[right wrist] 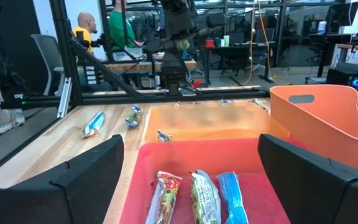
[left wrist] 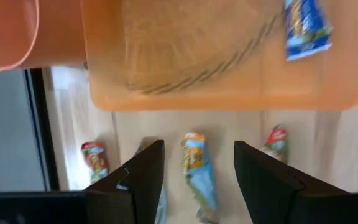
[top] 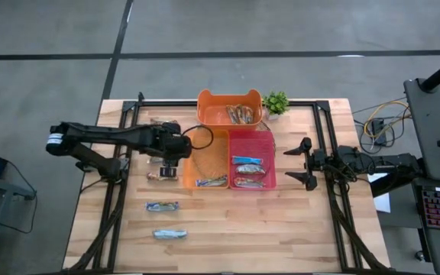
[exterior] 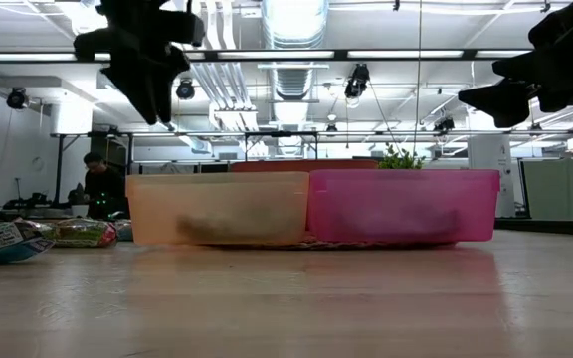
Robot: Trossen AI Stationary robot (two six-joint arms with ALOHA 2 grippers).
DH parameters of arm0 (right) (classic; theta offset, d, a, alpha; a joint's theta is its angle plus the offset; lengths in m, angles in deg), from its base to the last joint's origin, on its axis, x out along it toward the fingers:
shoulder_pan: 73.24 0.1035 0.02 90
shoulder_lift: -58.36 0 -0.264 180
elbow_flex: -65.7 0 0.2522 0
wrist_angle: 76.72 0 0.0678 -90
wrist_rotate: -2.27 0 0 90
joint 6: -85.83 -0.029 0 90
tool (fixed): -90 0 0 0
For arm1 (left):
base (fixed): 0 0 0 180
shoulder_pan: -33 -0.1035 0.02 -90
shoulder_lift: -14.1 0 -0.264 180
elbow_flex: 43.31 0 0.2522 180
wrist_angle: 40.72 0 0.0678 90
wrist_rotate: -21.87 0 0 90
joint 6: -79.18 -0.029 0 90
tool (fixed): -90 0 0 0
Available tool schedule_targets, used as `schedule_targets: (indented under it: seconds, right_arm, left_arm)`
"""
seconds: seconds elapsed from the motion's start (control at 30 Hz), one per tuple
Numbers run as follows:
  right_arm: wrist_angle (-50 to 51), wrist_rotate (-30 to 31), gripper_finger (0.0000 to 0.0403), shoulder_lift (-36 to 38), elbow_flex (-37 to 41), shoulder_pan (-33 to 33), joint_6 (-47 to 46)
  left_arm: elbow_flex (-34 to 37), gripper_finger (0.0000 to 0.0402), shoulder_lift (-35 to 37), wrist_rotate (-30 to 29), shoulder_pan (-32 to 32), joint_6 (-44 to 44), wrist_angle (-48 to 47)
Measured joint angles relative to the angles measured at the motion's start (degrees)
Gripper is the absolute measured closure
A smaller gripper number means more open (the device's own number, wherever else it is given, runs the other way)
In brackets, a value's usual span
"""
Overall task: Pick and place Granola Bars by type
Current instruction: Put the red granola bar into the pink bin
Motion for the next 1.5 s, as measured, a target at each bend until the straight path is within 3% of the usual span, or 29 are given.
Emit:
schedule_targets:
  seconds: [0.63,1.0,1.5]
  right_arm:
    - [0.0,0.0,0.0044,0.0,0.0,0.0,0.0]
    - [0.0,0.0,0.0044,0.0,0.0,0.0,0.1]
    - [0.0,0.0,0.0044,0.0,0.0,0.0,0.0]
  left_arm:
    - [-1.5,0.0227,0.5,2.0,-24.9,-22.5,0.2]
    - [-1.7,0.0227,-0.6,5.0,-33.9,-32.3,4.8]
    - [-1.8,0.0227,-10.6,7.9,-47.1,-36.2,11.5]
